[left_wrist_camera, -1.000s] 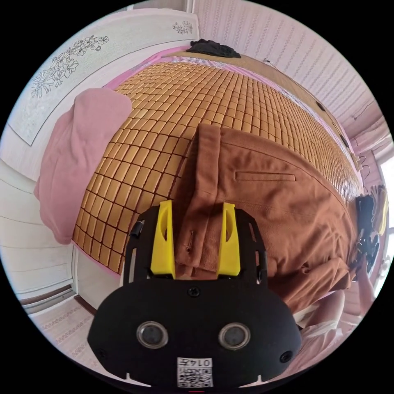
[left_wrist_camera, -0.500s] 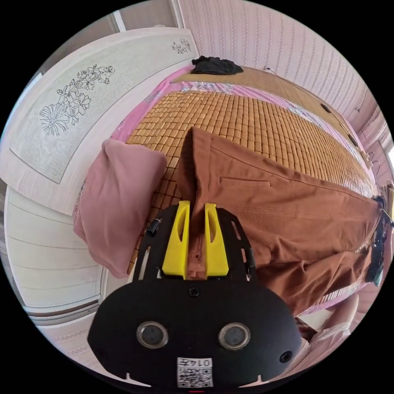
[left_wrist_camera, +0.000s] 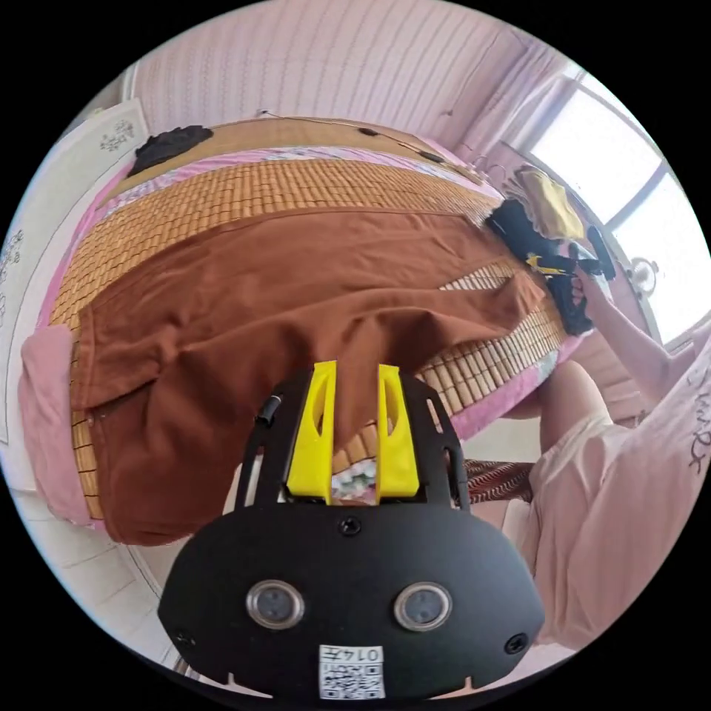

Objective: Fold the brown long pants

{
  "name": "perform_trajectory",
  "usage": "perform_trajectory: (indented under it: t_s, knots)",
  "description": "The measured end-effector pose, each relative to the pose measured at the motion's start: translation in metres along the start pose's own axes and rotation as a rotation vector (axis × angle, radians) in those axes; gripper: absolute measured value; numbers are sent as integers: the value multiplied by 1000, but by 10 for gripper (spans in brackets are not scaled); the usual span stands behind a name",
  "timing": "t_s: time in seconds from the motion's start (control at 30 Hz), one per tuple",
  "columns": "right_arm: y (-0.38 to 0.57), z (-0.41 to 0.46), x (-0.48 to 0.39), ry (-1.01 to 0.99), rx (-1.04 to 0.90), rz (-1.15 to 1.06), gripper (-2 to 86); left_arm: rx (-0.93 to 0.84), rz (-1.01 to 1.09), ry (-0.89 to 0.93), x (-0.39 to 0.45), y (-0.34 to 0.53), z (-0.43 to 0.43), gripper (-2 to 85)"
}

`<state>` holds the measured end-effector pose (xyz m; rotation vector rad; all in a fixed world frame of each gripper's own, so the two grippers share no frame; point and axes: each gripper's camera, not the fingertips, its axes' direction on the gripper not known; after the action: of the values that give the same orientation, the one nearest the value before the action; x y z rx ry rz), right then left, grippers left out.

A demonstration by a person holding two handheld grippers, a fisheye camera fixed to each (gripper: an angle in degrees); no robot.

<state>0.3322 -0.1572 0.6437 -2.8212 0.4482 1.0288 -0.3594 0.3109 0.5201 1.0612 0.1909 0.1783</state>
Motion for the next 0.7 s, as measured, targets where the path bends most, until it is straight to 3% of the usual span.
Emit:
perform_trajectory:
  t_s: [0.13,0.2,0.3,0.37,0.5,0.6,0.7]
  knots:
    - [22,15,5,38,21,50,148,-16,88,-35,79,-25,50,109]
    - [20,64,8,95,-157,45,110,-80,108,-108,99,-39,75,113]
    - [19,58,2,109,-155,-5,15,-234,110,-208,111,-53,118,102]
    - [21,43,0,95,-119,-44,5,-216,106,-208,112,-55,118,74]
    - [28,-18,16,-17,12,-81,2,-207,47,-132,104,-52,113,4]
    - [30,-27,33,35,8,-96,11,-185,56,-134,109,-45,108,-7]
    - [23,-8,43,98,-61,-94,106,-183,87,-162,121,-39,105,-9]
